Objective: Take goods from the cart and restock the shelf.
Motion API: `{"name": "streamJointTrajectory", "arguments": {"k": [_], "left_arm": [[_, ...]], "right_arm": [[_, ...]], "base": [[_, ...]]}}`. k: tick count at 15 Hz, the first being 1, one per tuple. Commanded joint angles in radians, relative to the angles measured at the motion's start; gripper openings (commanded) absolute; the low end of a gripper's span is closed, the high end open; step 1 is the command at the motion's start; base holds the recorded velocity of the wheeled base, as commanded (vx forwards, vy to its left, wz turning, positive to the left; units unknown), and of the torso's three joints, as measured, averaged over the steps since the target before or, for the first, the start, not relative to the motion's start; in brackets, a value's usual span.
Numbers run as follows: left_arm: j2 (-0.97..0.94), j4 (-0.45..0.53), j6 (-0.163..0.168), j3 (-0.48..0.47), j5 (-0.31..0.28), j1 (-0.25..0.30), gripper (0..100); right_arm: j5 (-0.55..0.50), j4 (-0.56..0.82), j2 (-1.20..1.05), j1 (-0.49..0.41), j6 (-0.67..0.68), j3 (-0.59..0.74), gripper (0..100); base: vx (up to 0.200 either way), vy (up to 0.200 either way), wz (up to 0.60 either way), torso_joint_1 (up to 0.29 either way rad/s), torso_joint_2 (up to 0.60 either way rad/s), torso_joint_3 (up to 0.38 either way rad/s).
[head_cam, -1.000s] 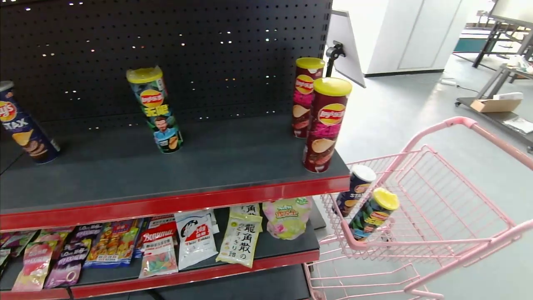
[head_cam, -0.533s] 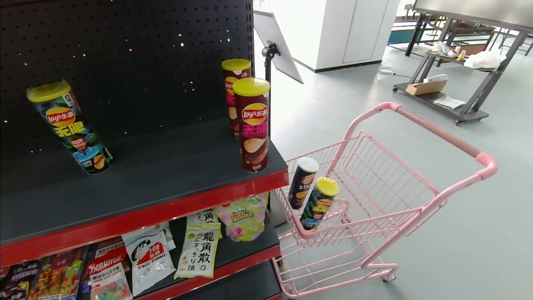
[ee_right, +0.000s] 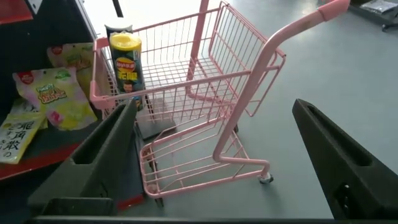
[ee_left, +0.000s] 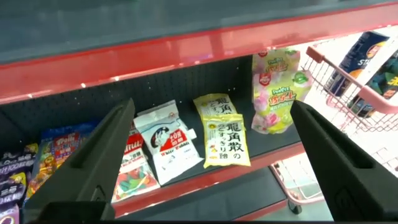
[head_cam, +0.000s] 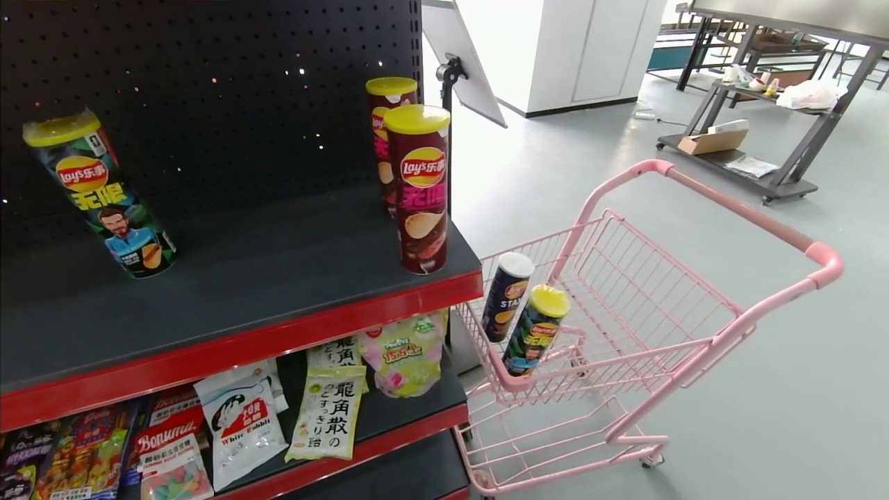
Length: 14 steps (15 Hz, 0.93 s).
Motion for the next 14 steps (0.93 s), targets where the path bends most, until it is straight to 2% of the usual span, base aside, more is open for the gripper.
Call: {"name": "streamJointTrajectory", "arguments": {"k": [1, 5, 12, 14], "left_arm": [[0.000, 0.000, -0.001, 0.000, 0.000, 0.000, 100], [0.000, 0.000, -0.001, 0.000, 0.000, 0.000, 100], [0.000, 0.000, -0.001, 0.000, 0.002, 0.000, 100], [0.000, 0.000, -0.001, 0.000, 0.002, 0.000, 100]], "right_arm": [[0.000, 0.000, 0.000, 0.000, 0.000, 0.000, 100], [0.000, 0.000, 0.000, 0.000, -0.002, 0.000, 100], [0.000, 0.000, 0.000, 0.000, -0.003, 0.000, 100], [0.008, 0.000, 0.020, 0.006, -0.018, 0.000, 100]], "base": [[0.000, 0.000, 0.00, -0.139, 0.38, 0.232], [0.000, 0.000, 0.00, -0.159, 0.45, 0.282], [0.000, 0.000, 0.00, -0.165, 0.54, 0.367], [0.000, 0.000, 0.00, -0.085, 0.29, 0.212]]}}
